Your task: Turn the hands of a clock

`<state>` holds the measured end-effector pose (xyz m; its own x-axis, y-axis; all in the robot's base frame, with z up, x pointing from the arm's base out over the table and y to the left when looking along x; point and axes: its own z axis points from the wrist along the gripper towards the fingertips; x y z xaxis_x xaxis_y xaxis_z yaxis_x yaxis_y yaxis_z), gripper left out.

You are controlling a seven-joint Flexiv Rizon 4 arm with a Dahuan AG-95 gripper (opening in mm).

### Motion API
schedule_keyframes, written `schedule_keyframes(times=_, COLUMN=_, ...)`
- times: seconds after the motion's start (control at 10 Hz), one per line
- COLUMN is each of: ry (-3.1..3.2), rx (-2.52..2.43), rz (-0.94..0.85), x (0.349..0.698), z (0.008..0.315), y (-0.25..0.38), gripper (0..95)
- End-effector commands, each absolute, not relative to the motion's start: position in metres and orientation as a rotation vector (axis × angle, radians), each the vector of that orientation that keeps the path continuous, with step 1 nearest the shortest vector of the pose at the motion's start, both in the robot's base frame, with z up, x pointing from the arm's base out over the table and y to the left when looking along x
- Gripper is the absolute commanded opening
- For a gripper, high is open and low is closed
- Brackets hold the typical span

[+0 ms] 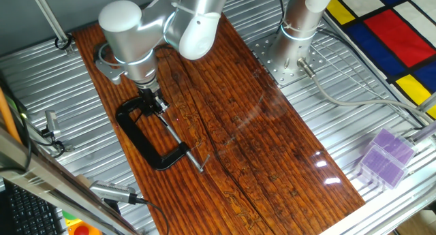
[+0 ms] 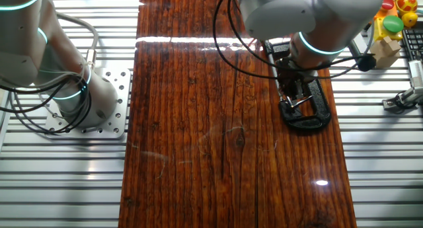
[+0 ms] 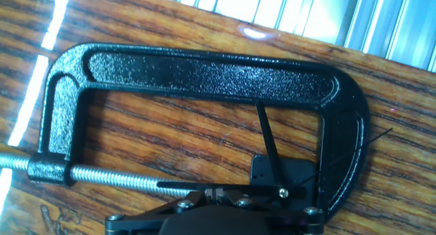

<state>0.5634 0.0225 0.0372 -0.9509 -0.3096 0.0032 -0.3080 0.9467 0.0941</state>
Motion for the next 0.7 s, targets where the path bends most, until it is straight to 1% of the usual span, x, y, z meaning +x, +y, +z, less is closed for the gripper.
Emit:
schedule_keyframes(times=0.1, ry=-3.077, rx=0.488, rz=-0.144, x=0.563, z=0.039, y=0.023, gripper=0.0)
schedule_keyframes(times=0.2, ry=-3.074, rx=0.485, rz=-0.143, x=0.562, z=0.040, y=0.023, gripper=0.0)
schedule_keyframes(times=0.7, ry=-3.025, rx=0.399, rz=-0.116, x=0.549, z=0.068, y=0.024, gripper=0.0)
